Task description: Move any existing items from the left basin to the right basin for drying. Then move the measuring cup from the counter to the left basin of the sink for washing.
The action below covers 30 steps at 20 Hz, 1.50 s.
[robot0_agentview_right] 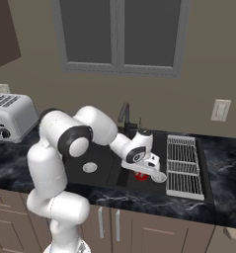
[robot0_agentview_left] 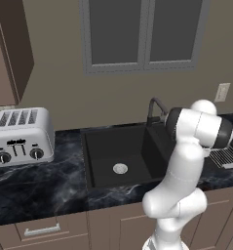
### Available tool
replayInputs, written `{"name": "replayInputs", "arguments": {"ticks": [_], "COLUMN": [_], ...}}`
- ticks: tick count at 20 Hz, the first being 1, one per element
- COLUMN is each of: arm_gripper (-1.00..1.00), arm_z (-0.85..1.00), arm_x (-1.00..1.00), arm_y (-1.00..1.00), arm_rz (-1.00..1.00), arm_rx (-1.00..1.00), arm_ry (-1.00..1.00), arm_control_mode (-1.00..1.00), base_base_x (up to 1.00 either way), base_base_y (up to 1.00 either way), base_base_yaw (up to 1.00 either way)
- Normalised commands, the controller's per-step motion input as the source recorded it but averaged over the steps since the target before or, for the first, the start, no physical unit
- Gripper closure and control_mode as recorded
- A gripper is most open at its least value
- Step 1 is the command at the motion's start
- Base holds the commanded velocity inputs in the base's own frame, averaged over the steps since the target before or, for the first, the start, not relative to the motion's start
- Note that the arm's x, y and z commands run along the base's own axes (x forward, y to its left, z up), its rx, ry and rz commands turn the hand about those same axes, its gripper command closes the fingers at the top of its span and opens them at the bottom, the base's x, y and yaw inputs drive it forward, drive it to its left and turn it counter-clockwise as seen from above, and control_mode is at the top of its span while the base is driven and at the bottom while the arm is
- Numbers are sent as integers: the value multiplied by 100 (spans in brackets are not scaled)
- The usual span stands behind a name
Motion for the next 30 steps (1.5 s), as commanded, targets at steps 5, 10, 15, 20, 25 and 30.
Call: {"name": "replayInputs", "arguments": {"ticks": [5,10,15,20,25,30], "arm_gripper": [100,100,100,100,100,100], "arm_z": [-15,-16,-14,-15,-19,-21], "arm_x": [13,15,13,11,13,15], "arm_y": [-10,-7,-10,-10,-6,-4], "arm_rz": [0,0,0,0,0,0], "arm_rx": [0,0,1,1,0,0], "arm_ry": [0,0,0,0,0,0], "arm_control_mode": [-100,-100,-100,-100,-100,-100], "base_base_x": [0,0,0,0,0,0], "base_base_y": [0,0,0,0,0,0], "base_base_yaw": [0,0,0,0,0,0]}}
